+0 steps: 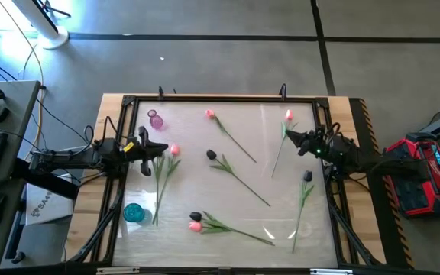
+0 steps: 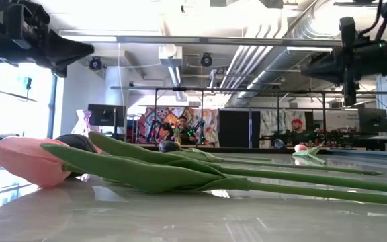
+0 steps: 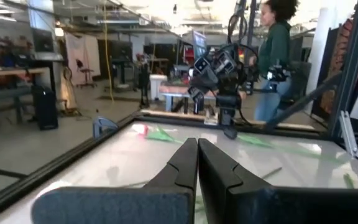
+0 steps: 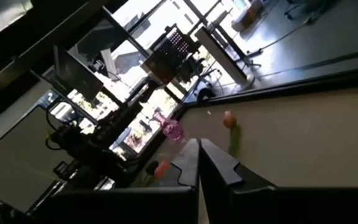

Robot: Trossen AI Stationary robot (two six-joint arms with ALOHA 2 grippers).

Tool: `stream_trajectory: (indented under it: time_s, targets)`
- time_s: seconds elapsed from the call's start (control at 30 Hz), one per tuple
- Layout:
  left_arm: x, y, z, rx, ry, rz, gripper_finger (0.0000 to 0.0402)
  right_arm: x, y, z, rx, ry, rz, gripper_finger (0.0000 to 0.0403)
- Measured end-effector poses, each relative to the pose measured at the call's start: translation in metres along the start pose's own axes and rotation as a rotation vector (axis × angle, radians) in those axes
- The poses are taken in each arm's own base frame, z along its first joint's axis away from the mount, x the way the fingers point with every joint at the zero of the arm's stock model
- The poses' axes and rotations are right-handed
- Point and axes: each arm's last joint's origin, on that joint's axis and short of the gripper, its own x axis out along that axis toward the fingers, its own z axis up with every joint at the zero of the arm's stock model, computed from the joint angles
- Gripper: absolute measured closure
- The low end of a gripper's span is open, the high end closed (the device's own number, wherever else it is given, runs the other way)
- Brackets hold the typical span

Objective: Sort flowers into vase by color
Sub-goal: Put the pink flower into the purple vase

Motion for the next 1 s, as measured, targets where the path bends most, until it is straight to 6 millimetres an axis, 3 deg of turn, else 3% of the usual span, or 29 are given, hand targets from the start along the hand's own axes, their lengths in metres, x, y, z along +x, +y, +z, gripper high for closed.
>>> stream_trajectory:
  time_s: [0.1,0.27,0.47,0.7,1.0]
  targets:
    - [0.0,0.001,0.001,0.006,-0.007,0.028,0.0402,0.007,0.011,0.006,-0.022,0.025,-0.014,0.0402]
    - [0.0,0.005,0.0,0.051,0.0,0.185,0.0401,0.03,0.035,0.02,-0.28,0.062,-0.079,0.0401]
    - [-0.001,0.012,0.004,0.066,-0.028,0.344,0.0382,0.084,0.056,0.037,-0.555,0.145,-0.169,0.0352]
    - [0.003,0.019,-0.001,-0.01,0.004,0.416,0.0361,0.161,0.041,0.042,-0.534,0.217,-0.391,0.0284]
    - [0.008,0.019,-0.012,-0.092,0.1,0.402,0.0361,0.24,0.038,0.031,-0.466,0.602,-0.371,0.0277]
